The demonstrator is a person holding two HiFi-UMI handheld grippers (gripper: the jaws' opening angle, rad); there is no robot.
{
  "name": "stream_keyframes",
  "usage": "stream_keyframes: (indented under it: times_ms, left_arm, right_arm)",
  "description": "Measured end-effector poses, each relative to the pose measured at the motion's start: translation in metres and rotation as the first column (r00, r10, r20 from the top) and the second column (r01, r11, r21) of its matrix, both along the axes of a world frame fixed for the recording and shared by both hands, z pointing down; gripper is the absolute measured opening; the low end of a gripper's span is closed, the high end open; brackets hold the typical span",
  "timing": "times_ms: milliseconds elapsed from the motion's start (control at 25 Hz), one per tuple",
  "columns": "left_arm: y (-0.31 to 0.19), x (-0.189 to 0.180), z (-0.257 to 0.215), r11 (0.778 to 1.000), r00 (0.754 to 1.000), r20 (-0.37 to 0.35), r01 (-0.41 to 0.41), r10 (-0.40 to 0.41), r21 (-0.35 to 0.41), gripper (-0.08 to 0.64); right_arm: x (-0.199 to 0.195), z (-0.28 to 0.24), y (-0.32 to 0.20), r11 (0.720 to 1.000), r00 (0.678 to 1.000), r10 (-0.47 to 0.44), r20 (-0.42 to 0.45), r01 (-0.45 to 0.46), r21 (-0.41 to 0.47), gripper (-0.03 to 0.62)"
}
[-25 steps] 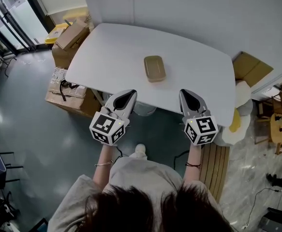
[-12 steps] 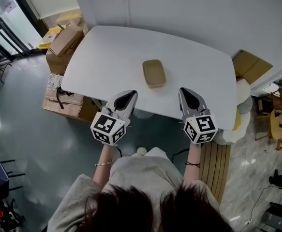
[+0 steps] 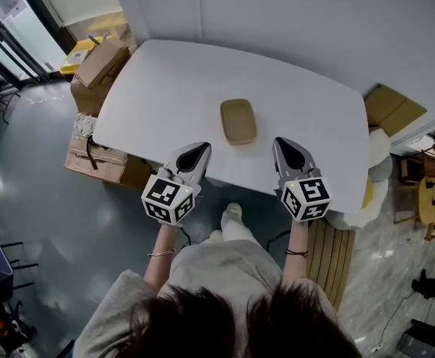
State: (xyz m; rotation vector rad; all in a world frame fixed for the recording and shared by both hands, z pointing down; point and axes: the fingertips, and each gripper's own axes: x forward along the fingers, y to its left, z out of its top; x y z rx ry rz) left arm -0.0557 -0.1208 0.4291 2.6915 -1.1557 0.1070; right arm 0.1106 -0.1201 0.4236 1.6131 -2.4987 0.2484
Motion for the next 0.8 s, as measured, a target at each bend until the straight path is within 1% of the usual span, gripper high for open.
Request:
stream_keyframes:
  times_ms: [240, 400, 640, 800]
  left_arm:
    - [-0.035, 0.006, 0.011, 0.999, 1.000, 0.008, 0.030, -0.030, -0.037, -0.009]
    - [-0.058, 0.019, 0.016, 0.998, 0.999, 0.010, 0.044, -0.043, -0.053, -0.010]
    - [-0.080, 0.027, 0.027, 0.994, 0.998, 0.017, 0.064, -0.062, -0.089, -0.010]
    - [-0.091, 0.028, 0.035, 0.990, 0.996, 0.019, 0.083, -0.082, -0.113, -0.010]
  right_arm:
    - [0.005, 0.008, -0.039, 0.999, 0.999, -0.035, -0.001, 0.035, -0.028, 0.012]
    - [0.013, 0.014, -0.061, 0.997, 0.998, -0.061, 0.000, 0.061, -0.054, 0.012]
    - [0.019, 0.025, -0.089, 0.991, 0.996, -0.089, 0.006, 0.090, -0.097, 0.012]
    - [0.018, 0.033, -0.104, 0.985, 0.993, -0.112, 0.040, 0.116, -0.130, 0.013]
